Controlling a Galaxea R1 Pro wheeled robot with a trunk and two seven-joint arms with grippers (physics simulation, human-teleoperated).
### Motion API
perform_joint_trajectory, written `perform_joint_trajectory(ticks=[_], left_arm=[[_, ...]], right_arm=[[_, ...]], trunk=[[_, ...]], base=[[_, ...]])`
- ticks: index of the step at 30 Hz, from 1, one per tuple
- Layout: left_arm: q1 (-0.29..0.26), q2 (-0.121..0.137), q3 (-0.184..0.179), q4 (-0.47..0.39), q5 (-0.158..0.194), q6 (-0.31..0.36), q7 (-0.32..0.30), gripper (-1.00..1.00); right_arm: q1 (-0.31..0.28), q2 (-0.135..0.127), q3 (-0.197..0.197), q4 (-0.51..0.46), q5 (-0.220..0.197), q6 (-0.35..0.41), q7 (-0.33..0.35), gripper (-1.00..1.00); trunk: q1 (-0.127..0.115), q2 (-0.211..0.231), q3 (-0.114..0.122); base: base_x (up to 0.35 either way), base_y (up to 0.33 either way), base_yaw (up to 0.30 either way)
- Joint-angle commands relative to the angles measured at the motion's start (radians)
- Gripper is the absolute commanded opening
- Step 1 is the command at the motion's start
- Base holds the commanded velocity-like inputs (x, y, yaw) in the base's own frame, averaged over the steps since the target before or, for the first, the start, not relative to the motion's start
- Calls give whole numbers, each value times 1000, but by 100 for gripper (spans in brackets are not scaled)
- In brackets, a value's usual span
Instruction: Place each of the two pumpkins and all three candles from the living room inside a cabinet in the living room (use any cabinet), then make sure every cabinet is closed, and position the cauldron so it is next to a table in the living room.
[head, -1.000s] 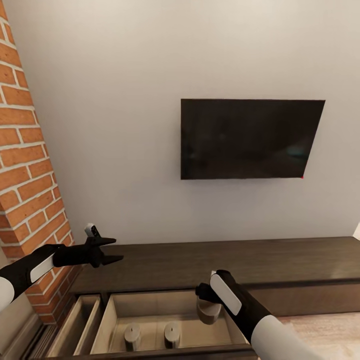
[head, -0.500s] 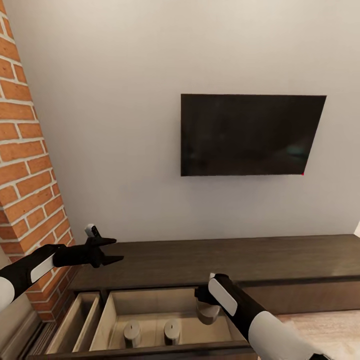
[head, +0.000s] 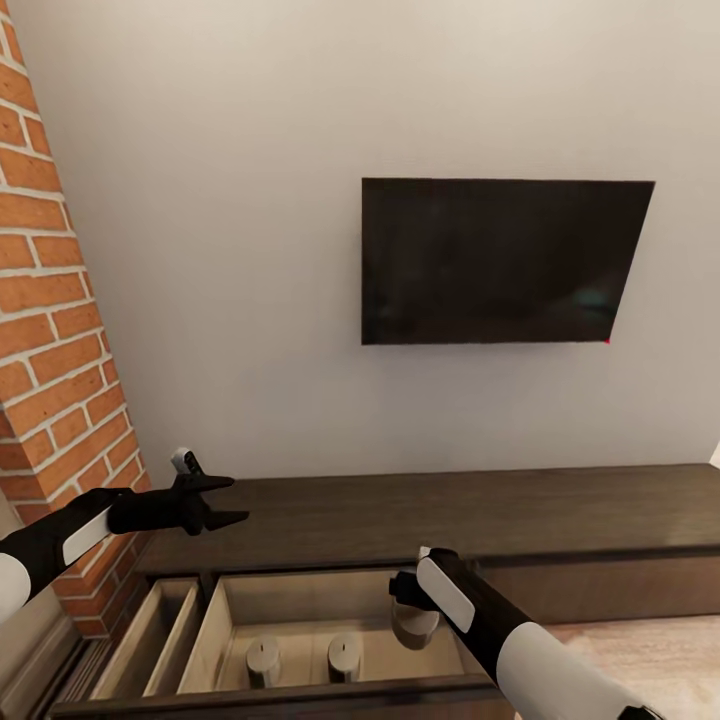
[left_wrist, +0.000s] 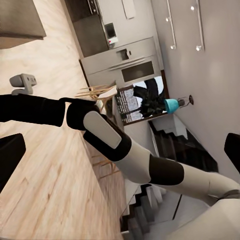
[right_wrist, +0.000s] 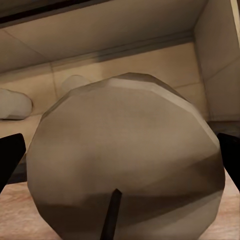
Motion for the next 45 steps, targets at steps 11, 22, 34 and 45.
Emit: perform_joint_trajectory(ticks=[11, 22, 34, 45], left_arm=[[-2, 2, -7, -1, 2, 11, -8, 100], [-2, 1, -7, -3, 2, 10, -8, 100], [-2, 1, -7, -4, 2, 11, -8, 100], [-2, 1, -7, -5, 2, 11, -8, 100]], right_arm=[[-1, 40, 5, 41, 60, -47, -6, -100], [-1, 54, 5, 47, 63, -52, -5, -100], [-1, 52, 4, 63, 62, -54, 28, -100], [-1, 52, 3, 112, 62, -76, 91, -100]], trunk=[[42, -78, -36], [84, -155, -70], [130, -239, -108], [161, -295, -133]], base=[[0, 0, 0], [0, 0, 0], [0, 0, 0], [0, 0, 0]])
